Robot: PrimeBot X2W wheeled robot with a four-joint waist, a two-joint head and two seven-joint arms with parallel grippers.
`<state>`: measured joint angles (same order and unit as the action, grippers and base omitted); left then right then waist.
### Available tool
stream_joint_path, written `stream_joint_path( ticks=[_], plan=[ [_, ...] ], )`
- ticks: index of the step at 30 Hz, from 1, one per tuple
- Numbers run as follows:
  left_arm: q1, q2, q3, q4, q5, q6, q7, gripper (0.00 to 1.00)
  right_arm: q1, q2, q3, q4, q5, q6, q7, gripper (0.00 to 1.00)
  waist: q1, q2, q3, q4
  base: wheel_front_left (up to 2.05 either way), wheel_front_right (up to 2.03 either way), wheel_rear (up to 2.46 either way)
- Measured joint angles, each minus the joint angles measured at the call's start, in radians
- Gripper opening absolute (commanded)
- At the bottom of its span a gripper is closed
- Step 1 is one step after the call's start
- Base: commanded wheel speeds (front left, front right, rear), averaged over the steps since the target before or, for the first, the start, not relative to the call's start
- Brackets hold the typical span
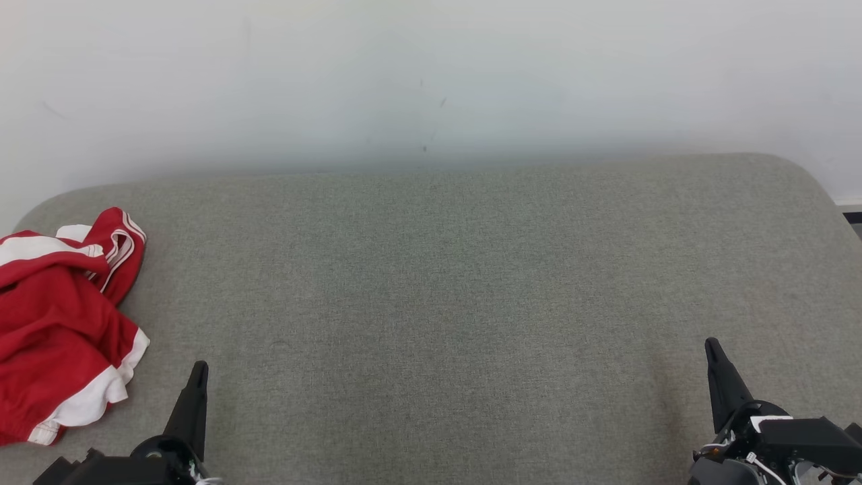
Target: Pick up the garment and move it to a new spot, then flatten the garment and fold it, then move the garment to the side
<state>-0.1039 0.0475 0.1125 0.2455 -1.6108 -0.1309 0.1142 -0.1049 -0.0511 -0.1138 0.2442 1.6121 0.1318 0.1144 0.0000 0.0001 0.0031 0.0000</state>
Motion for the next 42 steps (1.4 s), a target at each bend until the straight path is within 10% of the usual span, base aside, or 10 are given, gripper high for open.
stream_joint_path(
  ticks=[42],
  plan=[
    [0.000,0.000,0.000,0.000,0.000,0.000,0.000,0.00,0.000,0.000,0.000,0.000,0.000,0.000,0.000,0.00,0.0000,0.0000,0.000,0.000,0.00,0.00,0.00]
  ],
)
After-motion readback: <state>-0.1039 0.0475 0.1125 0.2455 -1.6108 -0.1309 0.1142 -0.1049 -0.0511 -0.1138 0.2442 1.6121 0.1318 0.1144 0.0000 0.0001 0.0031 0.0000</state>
